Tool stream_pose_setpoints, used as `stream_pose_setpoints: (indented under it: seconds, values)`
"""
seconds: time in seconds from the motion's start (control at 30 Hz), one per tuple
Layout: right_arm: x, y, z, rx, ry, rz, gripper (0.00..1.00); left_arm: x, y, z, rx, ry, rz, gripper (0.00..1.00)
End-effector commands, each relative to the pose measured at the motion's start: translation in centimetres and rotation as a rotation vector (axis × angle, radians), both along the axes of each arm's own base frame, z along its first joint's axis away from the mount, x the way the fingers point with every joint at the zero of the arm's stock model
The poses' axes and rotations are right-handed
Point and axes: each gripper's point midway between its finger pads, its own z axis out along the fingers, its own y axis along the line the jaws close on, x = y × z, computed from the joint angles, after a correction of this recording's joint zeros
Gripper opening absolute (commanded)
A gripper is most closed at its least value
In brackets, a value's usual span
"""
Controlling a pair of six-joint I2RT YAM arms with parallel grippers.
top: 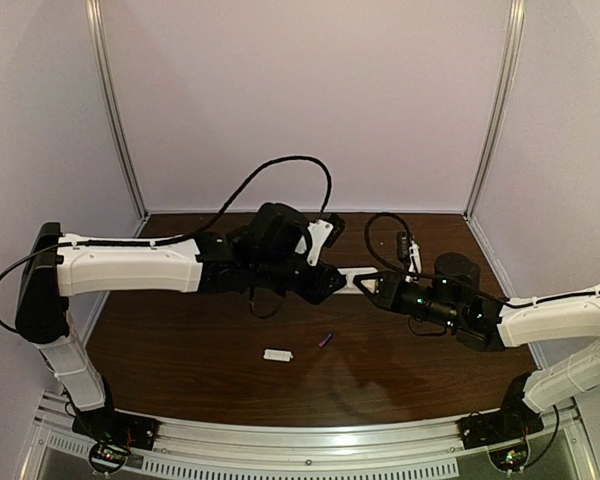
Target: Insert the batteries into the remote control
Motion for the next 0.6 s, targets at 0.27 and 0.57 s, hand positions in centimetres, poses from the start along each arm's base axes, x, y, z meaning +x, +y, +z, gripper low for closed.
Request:
stream_pose_setpoints:
  seconds: [0.27,0.57]
  values:
    - [0.06,0.46,1.44,0.0,-0.04,-0.006,0.0,0.83,-0.8,0.01,0.009,-0.013,0.026,0.2]
    - [-0.23,0.84,1.39,-0.001,-0.04,0.008,0.0,1.04,-0.87,-0.55,0.02,-0.008,0.033,0.17]
